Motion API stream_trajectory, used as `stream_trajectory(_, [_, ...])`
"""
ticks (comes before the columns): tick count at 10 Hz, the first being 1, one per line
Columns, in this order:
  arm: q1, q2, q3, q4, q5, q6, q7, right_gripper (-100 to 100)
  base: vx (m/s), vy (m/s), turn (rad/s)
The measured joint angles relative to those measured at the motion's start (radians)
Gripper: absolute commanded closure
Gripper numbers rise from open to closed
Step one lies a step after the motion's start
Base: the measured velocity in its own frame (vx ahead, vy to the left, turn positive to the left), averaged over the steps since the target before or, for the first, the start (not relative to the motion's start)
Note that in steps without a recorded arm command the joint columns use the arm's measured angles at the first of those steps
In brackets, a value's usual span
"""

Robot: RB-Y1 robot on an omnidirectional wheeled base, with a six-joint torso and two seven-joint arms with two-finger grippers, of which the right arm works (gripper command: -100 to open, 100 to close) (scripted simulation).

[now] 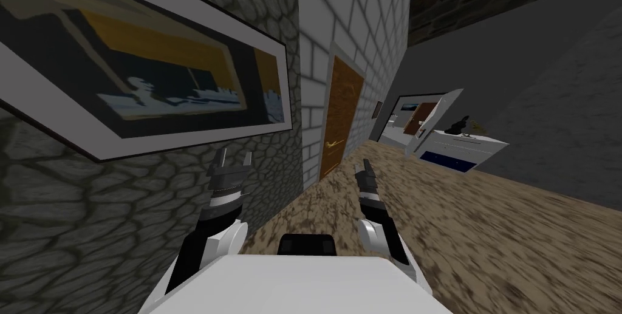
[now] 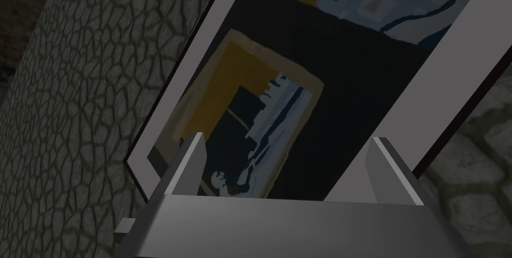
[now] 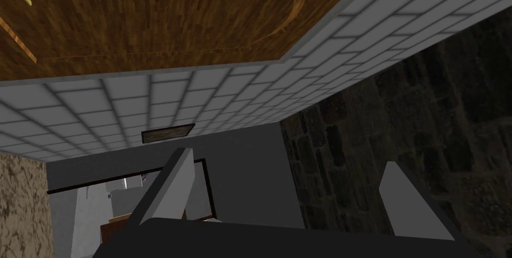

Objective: Pull the door open

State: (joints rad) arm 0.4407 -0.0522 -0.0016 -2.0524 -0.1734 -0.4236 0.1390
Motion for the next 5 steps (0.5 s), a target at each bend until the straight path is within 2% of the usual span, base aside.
stream_trajectory(2, [-0.025, -0.014, 0.007, 0.049, -0.013, -0.003, 0.002, -100, 0.081, -0.145, 0.154])
stream_trajectory(5, [-0.059, -0.039, 0.013, 0.129, -0.034, -0.022, -0.003, -100, 0.065, -0.102, 0.172])
